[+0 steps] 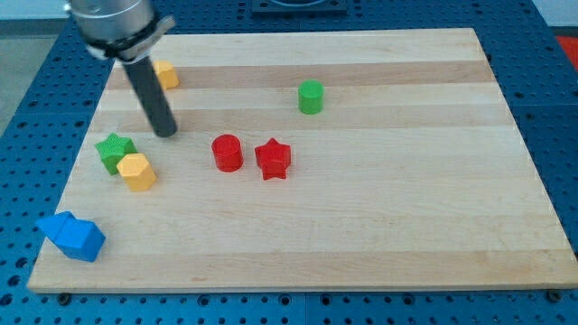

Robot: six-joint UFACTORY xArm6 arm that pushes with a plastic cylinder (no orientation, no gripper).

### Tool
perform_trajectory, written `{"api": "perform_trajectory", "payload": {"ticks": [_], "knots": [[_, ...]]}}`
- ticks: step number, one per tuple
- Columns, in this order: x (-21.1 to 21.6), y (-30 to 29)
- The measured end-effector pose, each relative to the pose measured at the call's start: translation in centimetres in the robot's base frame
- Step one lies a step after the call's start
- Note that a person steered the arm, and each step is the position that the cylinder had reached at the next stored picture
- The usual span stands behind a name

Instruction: Move the green circle towards the green star and yellow hexagon

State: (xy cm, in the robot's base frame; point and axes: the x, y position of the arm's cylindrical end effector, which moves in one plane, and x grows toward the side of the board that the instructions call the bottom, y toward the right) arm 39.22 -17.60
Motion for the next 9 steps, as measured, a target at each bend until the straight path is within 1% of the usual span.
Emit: {"api": "perform_trajectory", "payload": {"ticks": [1, 2, 3, 4, 5, 6, 7, 8, 9], "knots": [[-3.7, 3.2], [-7.8, 7.8], [-10.4, 14.7], [-9.9, 22.4], [-8.4, 24.8], [-6.8, 21.9], [-4.3, 16.3], [-3.4, 15.4], [-4.0, 20.7]]}}
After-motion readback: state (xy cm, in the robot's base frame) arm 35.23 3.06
